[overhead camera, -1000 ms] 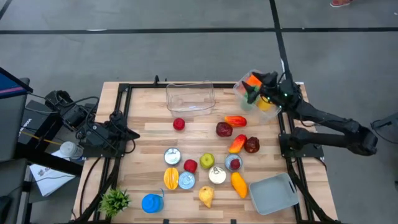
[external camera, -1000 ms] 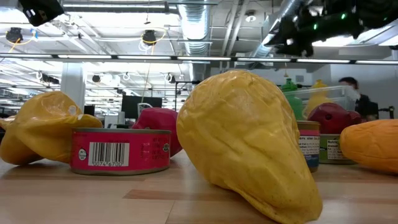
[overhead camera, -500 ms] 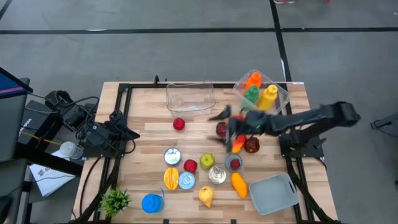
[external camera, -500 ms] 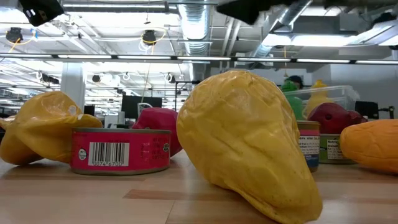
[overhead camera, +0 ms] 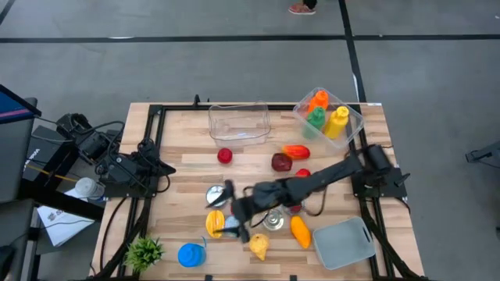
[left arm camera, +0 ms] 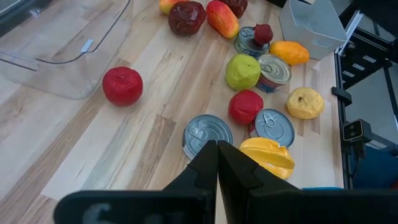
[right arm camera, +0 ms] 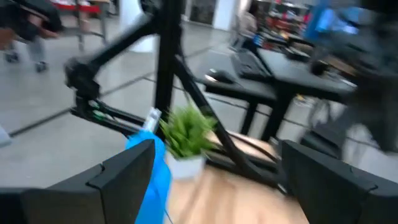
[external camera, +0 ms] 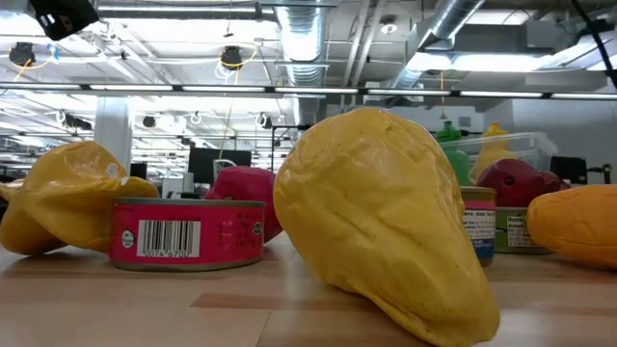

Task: Pick & Place Food Item
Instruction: Put the blue water bottle into the transparent container

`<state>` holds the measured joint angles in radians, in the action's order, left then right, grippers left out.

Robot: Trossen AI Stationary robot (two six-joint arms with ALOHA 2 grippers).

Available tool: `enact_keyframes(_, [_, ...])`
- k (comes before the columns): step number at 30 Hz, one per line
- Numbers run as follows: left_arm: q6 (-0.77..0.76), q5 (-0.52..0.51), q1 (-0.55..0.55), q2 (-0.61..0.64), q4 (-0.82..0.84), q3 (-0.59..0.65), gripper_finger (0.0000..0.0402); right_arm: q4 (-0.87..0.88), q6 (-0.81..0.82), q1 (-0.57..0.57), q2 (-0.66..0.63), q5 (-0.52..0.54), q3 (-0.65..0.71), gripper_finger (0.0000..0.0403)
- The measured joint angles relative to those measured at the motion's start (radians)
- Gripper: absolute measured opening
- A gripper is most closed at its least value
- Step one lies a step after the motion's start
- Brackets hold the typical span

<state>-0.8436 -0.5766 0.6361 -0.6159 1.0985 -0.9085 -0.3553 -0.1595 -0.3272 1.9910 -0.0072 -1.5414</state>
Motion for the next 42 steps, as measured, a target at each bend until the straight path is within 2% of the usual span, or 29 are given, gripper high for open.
enact_keyframes(6, [0.0,0.0,0.0,0.0,0.0,0.0,0.0,0.01,0.001,-0.013,0.178,-0.081,-0.214,0.034])
enact_keyframes(12, [-0.001,0.0,0.0,0.0,0.0,0.0,0.0,0.014,0.033,-0.019,0.324,-0.166,-0.365,0.034])
enact_keyframes(21, [-0.002,-0.026,0.0,0.0,-0.038,0.0,0.0,0.026,0.123,-0.002,0.508,-0.345,-0.589,0.034])
enact_keyframes(26, [-0.002,-0.031,0.0,0.0,-0.067,0.0,0.0,0.071,0.136,0.004,0.595,-0.399,-0.709,0.034])
enact_keyframes(30, [-0.002,-0.035,0.0,0.0,-0.096,0.0,0.0,0.107,0.137,0.002,0.624,-0.437,-0.753,0.034])
enact_keyframes(42, [-0.002,-0.061,0.0,-0.033,-0.123,0.0,0.0,0.157,0.122,0.015,0.63,-0.438,-0.756,0.034])
